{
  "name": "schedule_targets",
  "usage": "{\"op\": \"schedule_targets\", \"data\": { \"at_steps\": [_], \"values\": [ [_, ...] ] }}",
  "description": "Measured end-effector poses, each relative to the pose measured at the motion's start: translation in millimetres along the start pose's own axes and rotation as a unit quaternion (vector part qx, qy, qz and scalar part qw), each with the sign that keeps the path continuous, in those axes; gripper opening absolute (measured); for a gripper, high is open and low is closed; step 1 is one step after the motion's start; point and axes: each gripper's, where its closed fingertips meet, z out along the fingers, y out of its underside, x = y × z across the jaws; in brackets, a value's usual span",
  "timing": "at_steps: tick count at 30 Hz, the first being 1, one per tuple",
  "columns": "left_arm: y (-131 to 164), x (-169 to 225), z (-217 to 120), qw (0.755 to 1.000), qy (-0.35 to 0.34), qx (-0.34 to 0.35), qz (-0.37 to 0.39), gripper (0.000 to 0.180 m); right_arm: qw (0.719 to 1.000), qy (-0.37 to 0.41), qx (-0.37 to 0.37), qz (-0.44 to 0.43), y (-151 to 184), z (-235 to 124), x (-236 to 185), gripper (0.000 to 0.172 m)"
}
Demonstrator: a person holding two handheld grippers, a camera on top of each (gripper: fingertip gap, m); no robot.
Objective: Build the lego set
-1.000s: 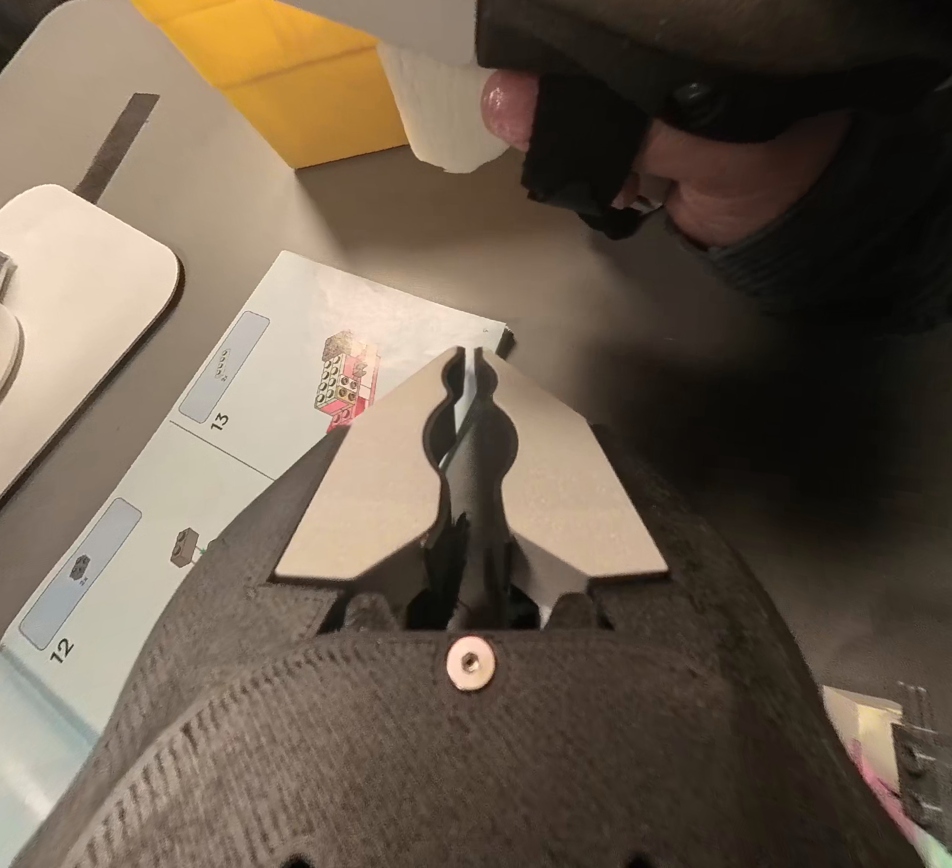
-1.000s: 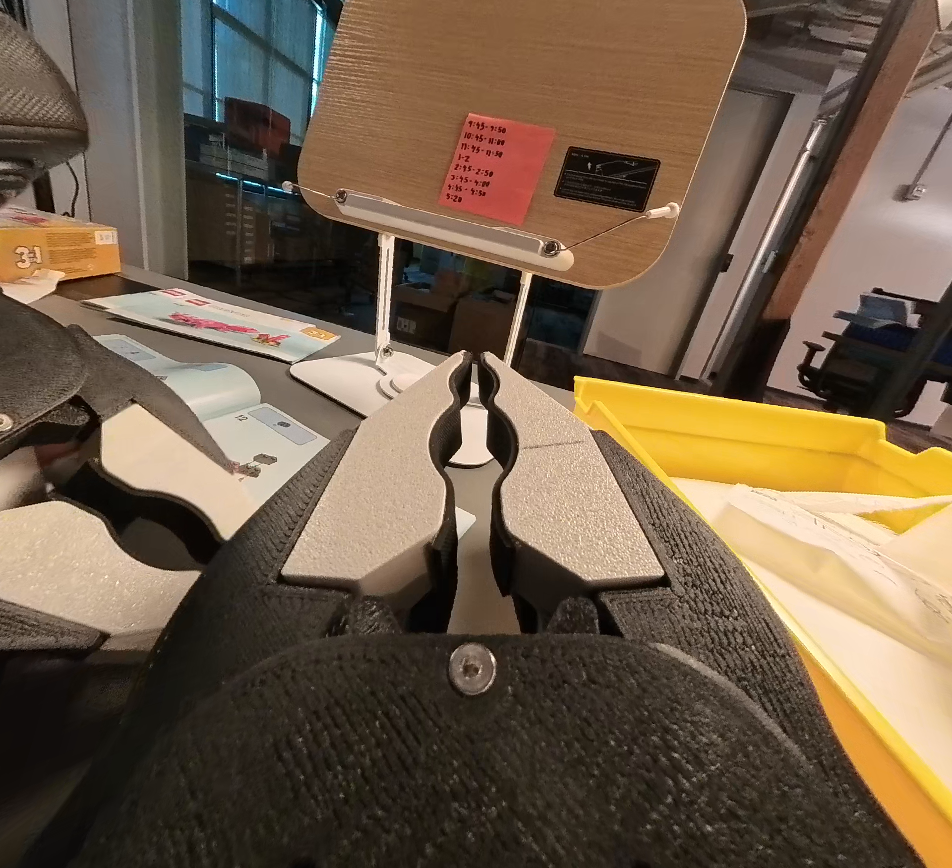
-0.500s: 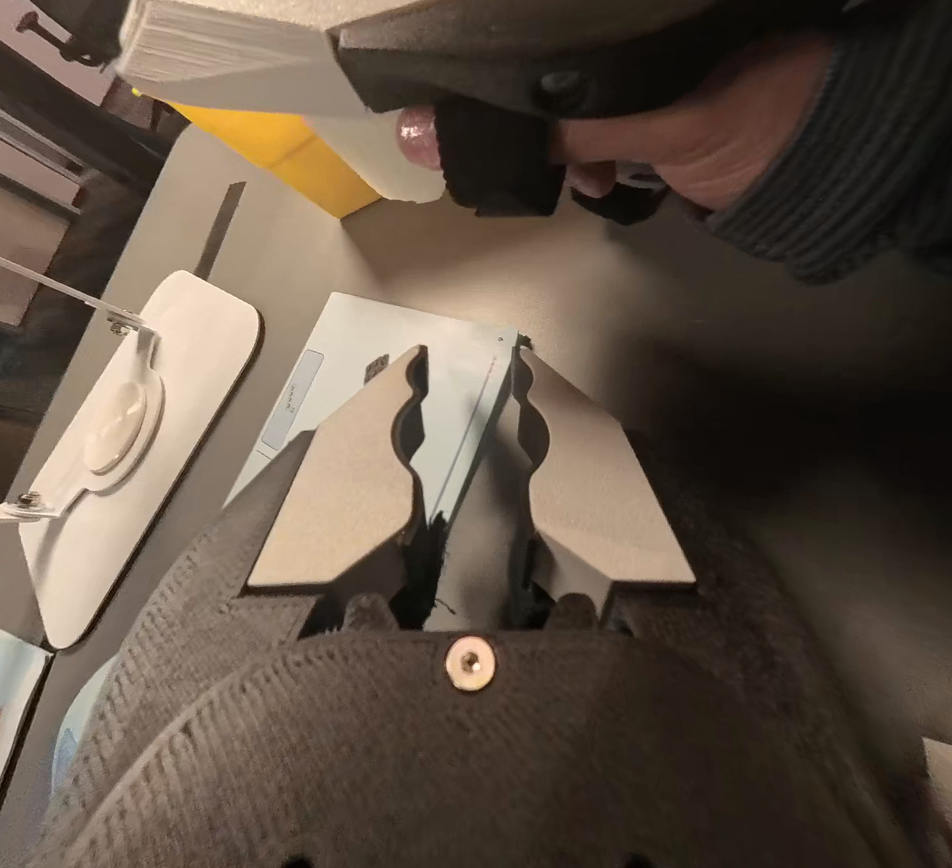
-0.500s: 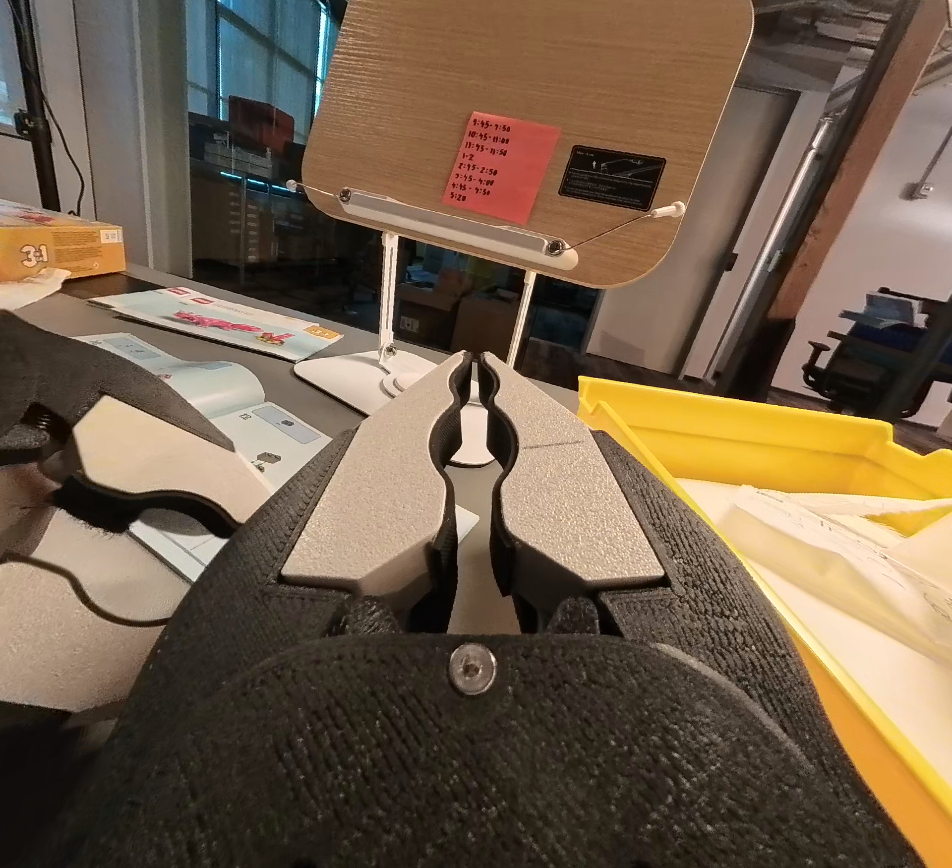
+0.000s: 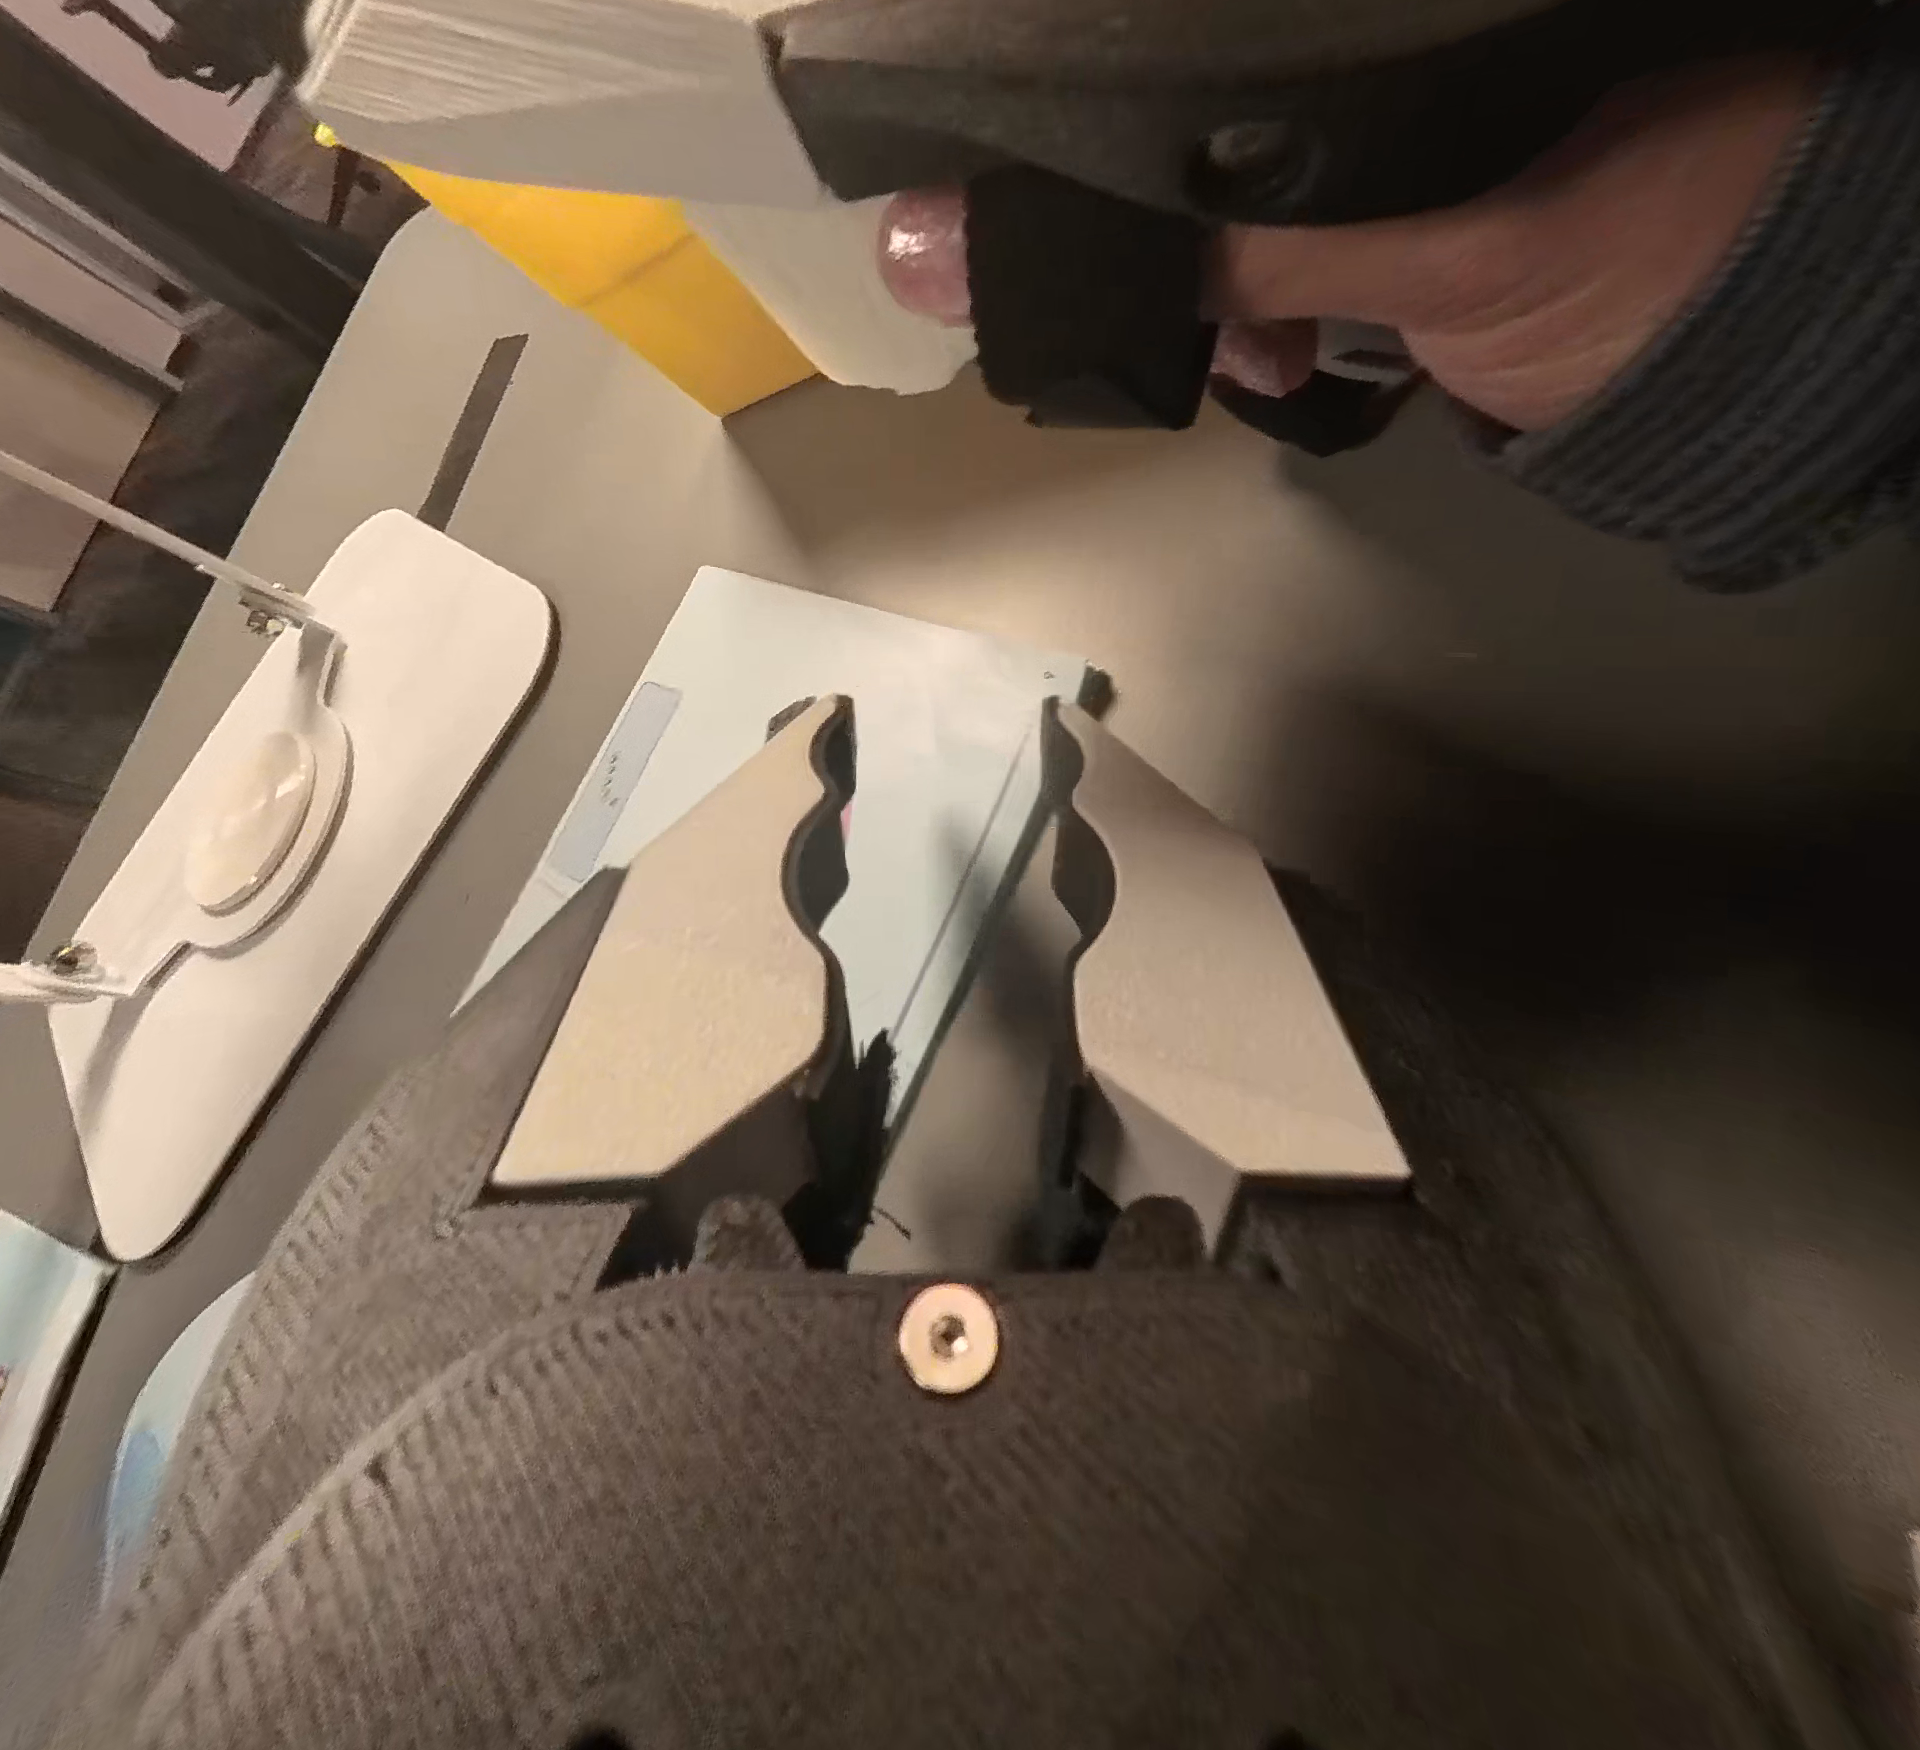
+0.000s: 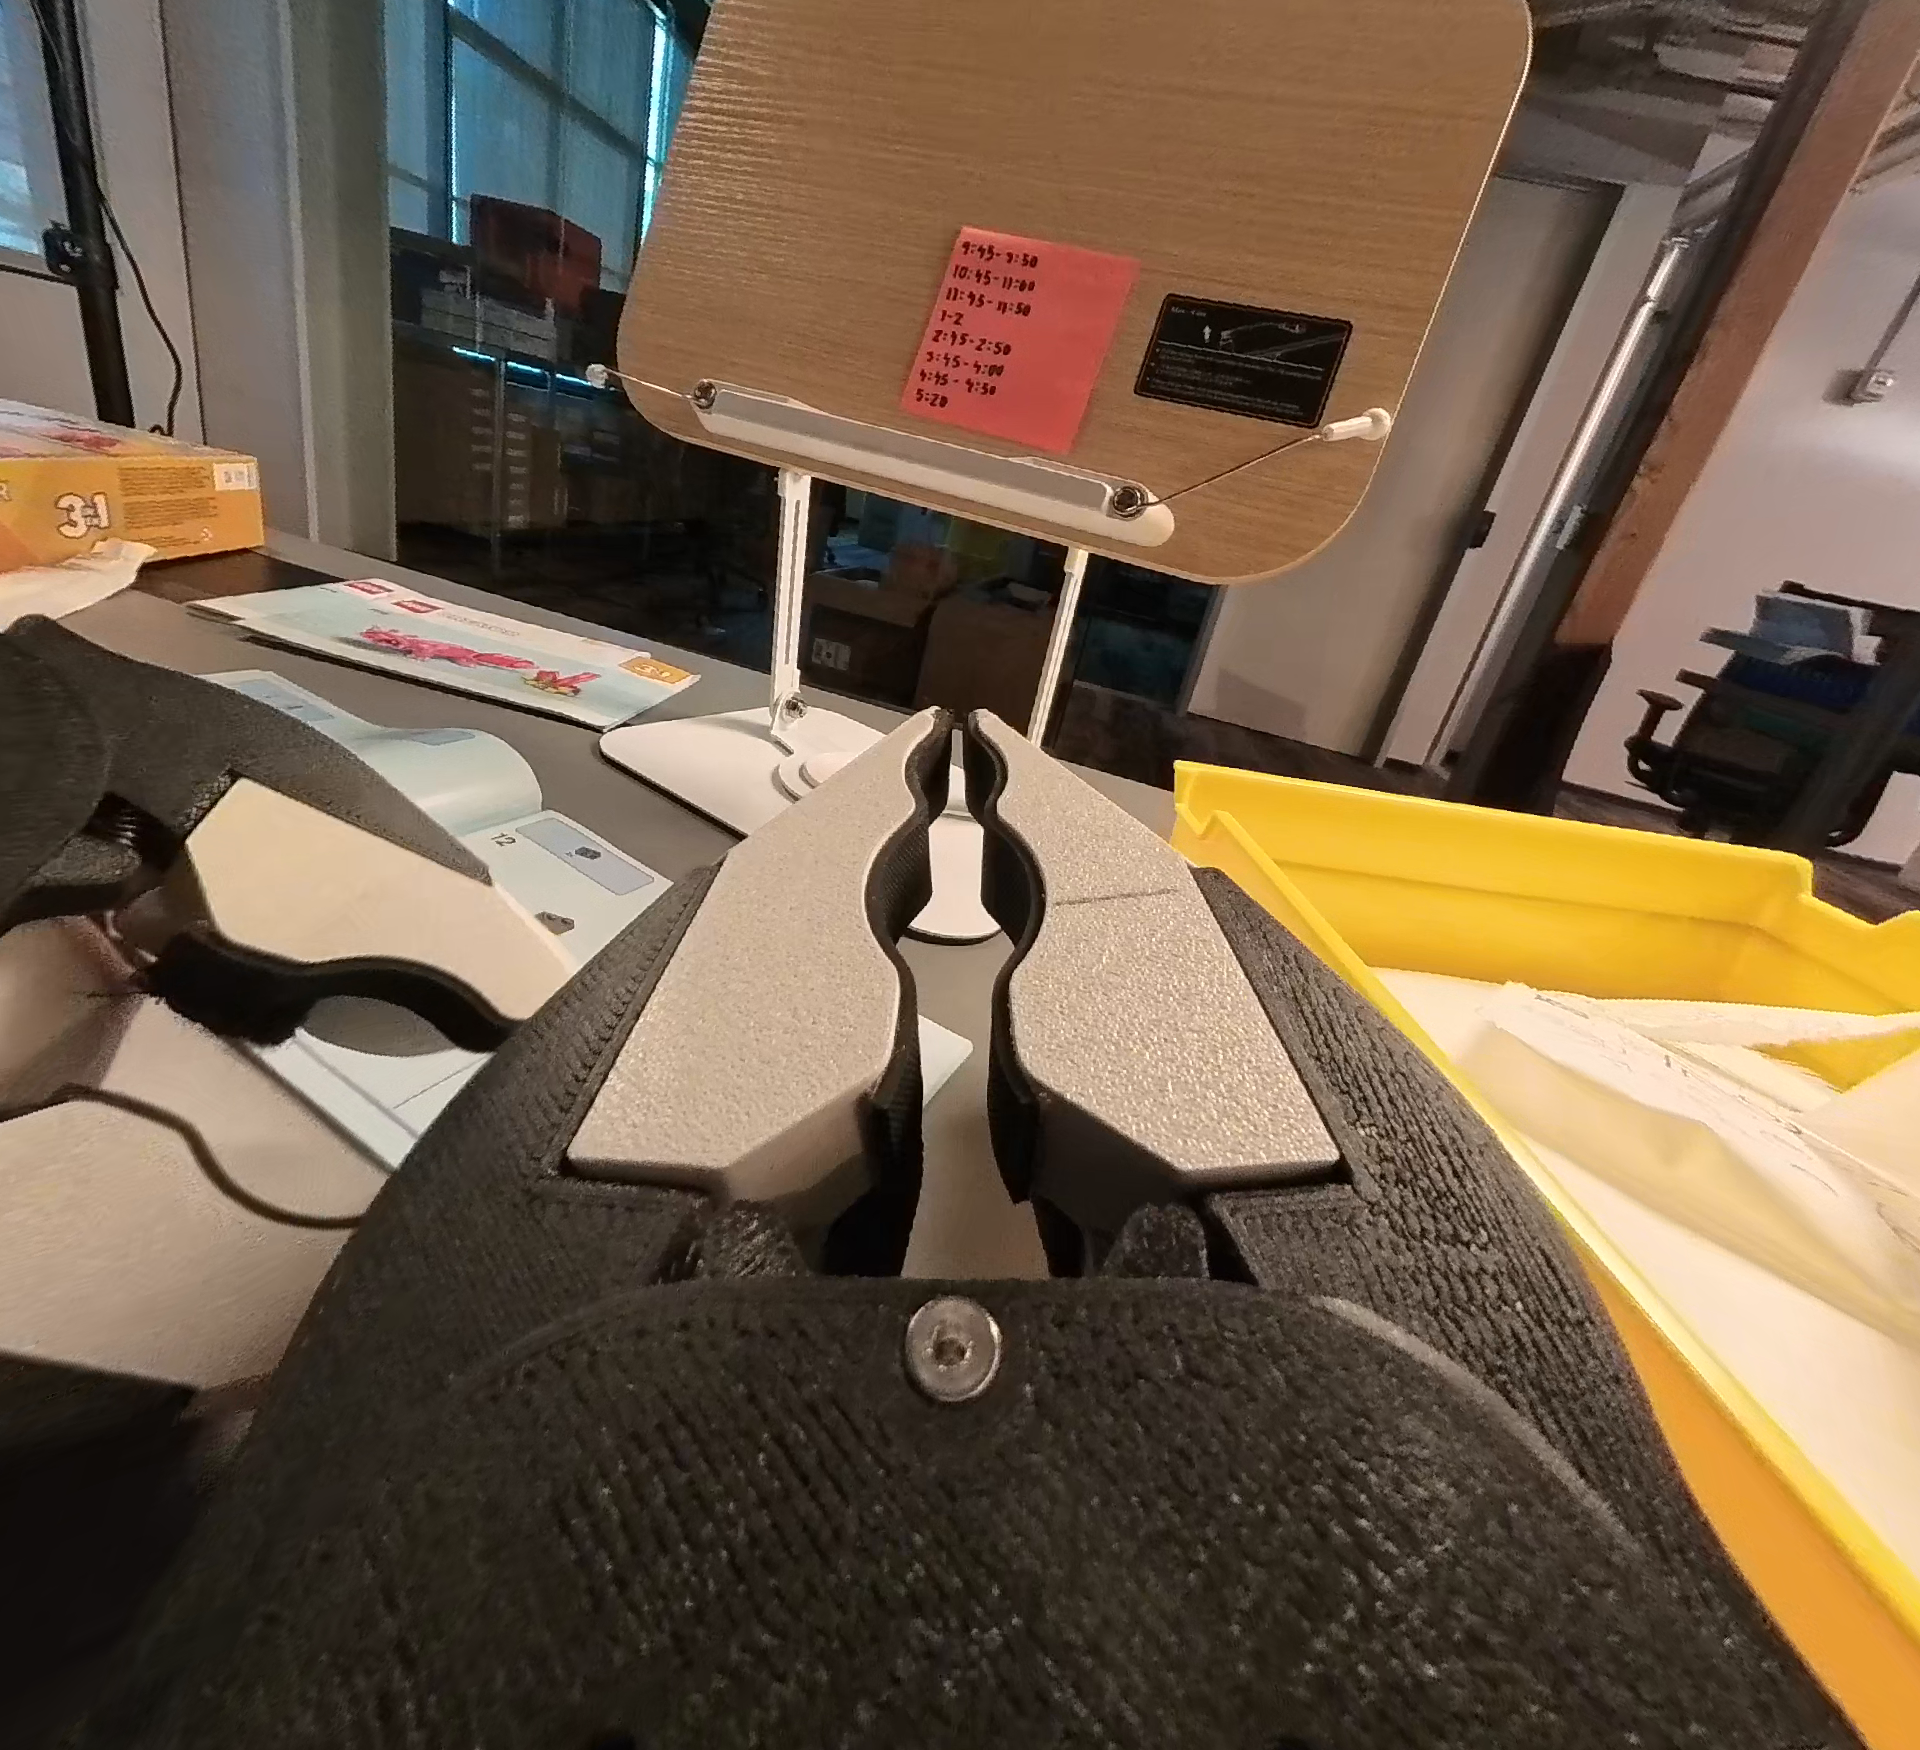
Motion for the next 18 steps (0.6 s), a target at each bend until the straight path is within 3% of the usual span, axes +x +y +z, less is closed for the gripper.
{"op": "schedule_targets", "data": {
  "at_steps": [7, 13, 18],
  "values": [
    [2.8, -5.2, -0.6, 1.000, -0.018, -0.004, 0.007, 0.031, 1.000, 0.000, 0.000, 0.001, 0.1, -0.2, 0.1, 0.000],
    [-10.1, 7.7, 1.4, 0.996, 0.061, 0.022, -0.062, 0.054, 1.000, 0.000, 0.000, 0.001, 0.0, -0.3, 0.2, 0.000],
    [-8.2, 8.7, 8.8, 0.994, 0.078, 0.004, -0.071, 0.053, 1.000, -0.001, 0.000, 0.000, -0.3, -0.2, -0.5, 0.000]
  ]
}}
